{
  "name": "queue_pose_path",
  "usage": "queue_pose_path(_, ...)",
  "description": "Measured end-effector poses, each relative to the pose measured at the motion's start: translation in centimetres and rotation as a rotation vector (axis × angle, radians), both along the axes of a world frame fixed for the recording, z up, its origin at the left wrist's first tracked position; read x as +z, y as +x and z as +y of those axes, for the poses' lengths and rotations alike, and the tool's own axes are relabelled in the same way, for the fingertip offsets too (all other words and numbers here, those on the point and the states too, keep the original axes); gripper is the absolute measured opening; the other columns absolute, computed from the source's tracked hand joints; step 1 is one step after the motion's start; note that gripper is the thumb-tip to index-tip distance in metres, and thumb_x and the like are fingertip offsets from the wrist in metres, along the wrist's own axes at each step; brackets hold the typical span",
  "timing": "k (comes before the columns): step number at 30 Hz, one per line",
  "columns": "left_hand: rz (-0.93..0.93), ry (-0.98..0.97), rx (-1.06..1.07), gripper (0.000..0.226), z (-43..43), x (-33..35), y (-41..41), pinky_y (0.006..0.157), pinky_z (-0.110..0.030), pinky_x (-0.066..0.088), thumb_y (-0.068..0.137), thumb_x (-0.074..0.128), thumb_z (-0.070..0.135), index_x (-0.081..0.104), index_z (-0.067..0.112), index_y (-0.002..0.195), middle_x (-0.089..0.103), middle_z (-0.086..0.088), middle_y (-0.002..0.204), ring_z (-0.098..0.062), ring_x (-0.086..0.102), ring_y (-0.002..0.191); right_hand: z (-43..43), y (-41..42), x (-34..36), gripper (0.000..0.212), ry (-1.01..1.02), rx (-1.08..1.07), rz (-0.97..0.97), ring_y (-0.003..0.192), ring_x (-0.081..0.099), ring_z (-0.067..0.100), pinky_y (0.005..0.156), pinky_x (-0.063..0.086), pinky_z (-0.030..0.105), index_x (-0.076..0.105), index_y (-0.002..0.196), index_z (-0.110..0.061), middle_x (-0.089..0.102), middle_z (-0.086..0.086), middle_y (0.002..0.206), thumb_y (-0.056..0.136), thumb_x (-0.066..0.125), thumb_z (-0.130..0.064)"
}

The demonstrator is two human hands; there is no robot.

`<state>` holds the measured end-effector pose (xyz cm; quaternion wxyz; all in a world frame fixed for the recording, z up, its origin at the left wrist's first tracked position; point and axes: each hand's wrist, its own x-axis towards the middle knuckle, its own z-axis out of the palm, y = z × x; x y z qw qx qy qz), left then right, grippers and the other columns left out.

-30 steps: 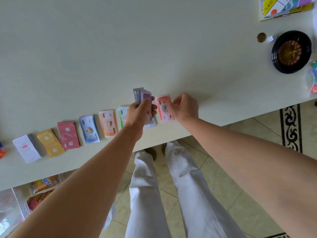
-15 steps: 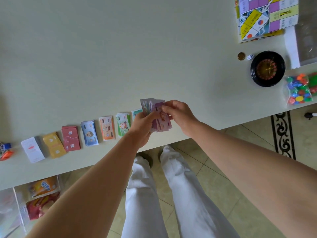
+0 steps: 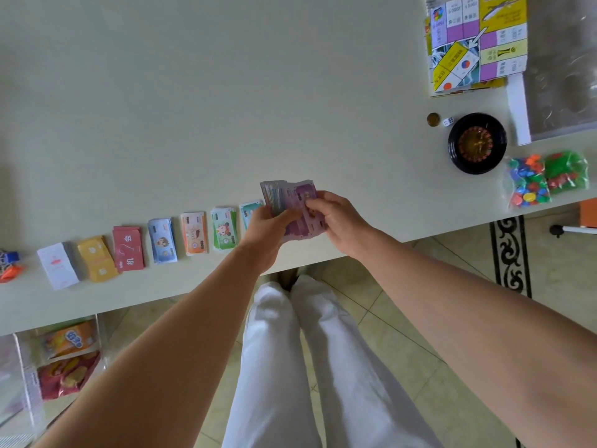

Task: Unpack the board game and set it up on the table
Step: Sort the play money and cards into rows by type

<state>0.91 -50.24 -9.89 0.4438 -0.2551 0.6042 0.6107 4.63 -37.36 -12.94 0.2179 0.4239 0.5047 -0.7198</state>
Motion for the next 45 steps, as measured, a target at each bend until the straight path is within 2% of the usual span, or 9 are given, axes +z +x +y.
queue_pose_path(3, 0.002, 0.025, -0.025, 0.014, -0.2, 0.3, -0.1, 0.073, -0.031, 0.058, 0.087, 0.056, -0.005, 0.063, 0.004, 0.095, 0.069, -0.019, 0.091, -0.028, 0.068, 0.084, -0.1, -0.1, 0.3, 0.012, -0.001, -0.017, 0.001, 0.090, 0.065, 0.026, 0.084, 0.052, 0.041, 0.065, 0.095, -0.012, 0.069, 0.009, 0.092, 0.093, 0.054, -0.008)
queue_pose_path(5, 0.020, -0.035, -0.041, 0.016, -0.3, 0.2, -0.2, 0.079, -0.037, 0.058, 0.084, 0.059, -0.007, 0.064, 0.006, 0.092, 0.069, -0.020, 0.094, -0.032, 0.068, 0.088, -0.3, -0.2, 0.4, 0.011, 0.017, -0.020, 0.002, 0.089, 0.066, 0.025, 0.081, 0.052, 0.040, 0.065, 0.094, -0.014, 0.069, 0.008, 0.091, 0.093, 0.055, -0.009)
queue_pose_path(12, 0.019, -0.052, -0.061, 0.012, -0.7, 0.5, -1.2, 0.075, -0.034, 0.057, 0.086, 0.059, -0.002, 0.061, 0.009, 0.091, 0.067, -0.012, 0.086, -0.026, 0.067, 0.084, -1.0, -0.3, 1.1, 0.018, 0.089, -0.059, -0.038, 0.090, 0.066, 0.024, 0.074, 0.053, 0.033, 0.061, 0.110, -0.008, 0.068, 0.009, 0.095, 0.095, 0.054, -0.014)
queue_pose_path(15, 0.056, -0.093, -0.118, 0.015, -0.7, 0.5, -1.6, 0.083, -0.042, 0.057, 0.085, 0.060, -0.003, 0.062, 0.010, 0.091, 0.068, -0.014, 0.091, -0.033, 0.067, 0.092, -1.1, -0.2, 1.3, 0.018, 0.071, -0.082, -0.025, 0.096, 0.066, 0.028, 0.084, 0.055, 0.040, 0.062, 0.109, -0.008, 0.069, 0.012, 0.100, 0.095, 0.055, -0.015)
queue_pose_path(18, 0.049, -0.054, -0.133, 0.016, -1.0, 1.0, -2.3, 0.084, -0.041, 0.057, 0.086, 0.061, -0.004, 0.062, 0.012, 0.089, 0.067, -0.011, 0.087, -0.030, 0.067, 0.088, -1.3, -0.1, 1.4, 0.019, 0.076, -0.068, 0.004, 0.100, 0.066, 0.030, 0.093, 0.052, 0.046, 0.064, 0.110, -0.010, 0.069, 0.014, 0.106, 0.094, 0.058, -0.018)
queue_pose_path(26, 0.063, -0.049, -0.232, 0.016, -1.8, 1.6, -3.7, 0.076, -0.035, 0.058, 0.085, 0.060, -0.004, 0.062, 0.011, 0.090, 0.067, -0.010, 0.086, -0.027, 0.067, 0.085, -2.1, -0.4, 1.7, 0.018, 0.114, -0.080, -0.001, 0.098, 0.067, 0.027, 0.095, 0.051, 0.049, 0.065, 0.105, -0.013, 0.071, 0.011, 0.101, 0.092, 0.060, -0.024)
queue_pose_path(31, 0.083, -0.099, -0.300, 0.022, -2.1, 1.0, -4.2, 0.068, -0.029, 0.056, 0.085, 0.061, -0.001, 0.062, 0.001, 0.106, 0.067, -0.016, 0.094, -0.029, 0.067, 0.087, -2.3, -0.6, 1.6, 0.021, 0.131, -0.079, -0.008, 0.096, 0.067, 0.025, 0.096, 0.051, 0.046, 0.065, 0.107, -0.012, 0.071, 0.010, 0.099, 0.091, 0.059, -0.024)
queue_pose_path(40, 0.076, -0.082, -0.270, 0.014, -1.5, 0.5, -4.3, 0.080, -0.040, 0.058, 0.085, 0.063, -0.003, 0.065, 0.010, 0.089, 0.068, -0.014, 0.088, -0.032, 0.067, 0.085, -1.2, -1.0, 1.0, 0.020, 0.126, -0.043, -0.025, 0.099, 0.067, 0.028, 0.097, 0.050, 0.048, 0.066, 0.106, -0.012, 0.072, 0.012, 0.101, 0.091, 0.059, -0.023)
queue_pose_path(45, 0.069, -0.072, -0.226, 0.017, -0.4, 0.6, -4.2, 0.076, -0.034, 0.057, 0.087, 0.059, -0.003, 0.062, 0.014, 0.086, 0.066, -0.009, 0.083, -0.023, 0.066, 0.079, 0.0, -1.4, 1.0, 0.014, 0.147, -0.002, -0.034, 0.097, 0.066, 0.028, 0.095, 0.051, 0.047, 0.067, 0.099, -0.016, 0.071, 0.012, 0.099, 0.091, 0.059, -0.024)
